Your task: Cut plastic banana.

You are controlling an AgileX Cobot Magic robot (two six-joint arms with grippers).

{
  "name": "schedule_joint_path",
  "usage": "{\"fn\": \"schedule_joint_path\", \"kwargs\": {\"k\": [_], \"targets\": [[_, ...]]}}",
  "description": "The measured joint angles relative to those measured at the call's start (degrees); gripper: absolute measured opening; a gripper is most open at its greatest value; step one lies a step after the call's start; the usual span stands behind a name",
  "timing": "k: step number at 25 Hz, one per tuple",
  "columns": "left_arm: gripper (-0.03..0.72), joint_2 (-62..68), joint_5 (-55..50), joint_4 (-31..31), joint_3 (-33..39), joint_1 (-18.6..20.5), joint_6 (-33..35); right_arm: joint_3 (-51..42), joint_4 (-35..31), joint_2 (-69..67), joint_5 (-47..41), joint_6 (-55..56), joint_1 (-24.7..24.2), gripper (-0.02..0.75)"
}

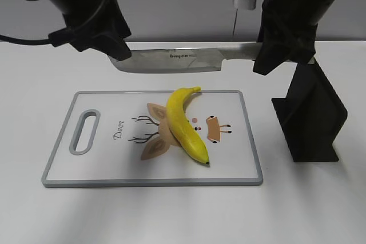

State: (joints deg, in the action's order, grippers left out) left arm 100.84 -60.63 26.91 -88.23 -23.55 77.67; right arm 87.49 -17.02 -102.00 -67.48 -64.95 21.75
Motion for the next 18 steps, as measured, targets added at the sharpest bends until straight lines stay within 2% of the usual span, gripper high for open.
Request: {"fn": "schedule_joint_path", "kwargs": {"k": [4, 8, 10, 12, 13, 15, 18], "targets": [[0.491, 1.63, 0.86, 0.0, -0.05, -0.02, 0.0, 0.04, -1.87, -0.05, 1.13, -1.31, 0.0, 0.177], [0.415, 3.45, 1.3, 0.12, -0.1, -0.2, 0.0, 0.11, -2.05, -0.55, 1.55, -1.85, 0.0, 0.177], [0.293, 3.73, 1.69, 0.18, -0.1, -0.2, 0.0, 0.11, -2.2, -1.56, 1.99, -1.85, 0.0, 0.177], [0.114, 3.73, 1.63, 0.18, -0.1, -0.27, 0.0, 0.11, -2.24, -2.44, 3.25, -1.85, 0.0, 0.177], [0.053, 3.73, 1.58, -0.04, -0.1, -0.27, 0.07, 0.11, -2.24, -2.72, 3.85, -1.85, 0.0, 0.177], [0.011, 3.75, 1.36, -0.47, -0.1, -0.27, 0.83, 0.11, -2.19, -3.03, 4.88, -2.26, 0.0, 0.177], [-0.003, 4.4, 1.48, -0.77, -0.1, -0.27, 1.26, 0.11, -1.85, -3.13, 5.98, -2.72, 0.0, 0.177]]}}
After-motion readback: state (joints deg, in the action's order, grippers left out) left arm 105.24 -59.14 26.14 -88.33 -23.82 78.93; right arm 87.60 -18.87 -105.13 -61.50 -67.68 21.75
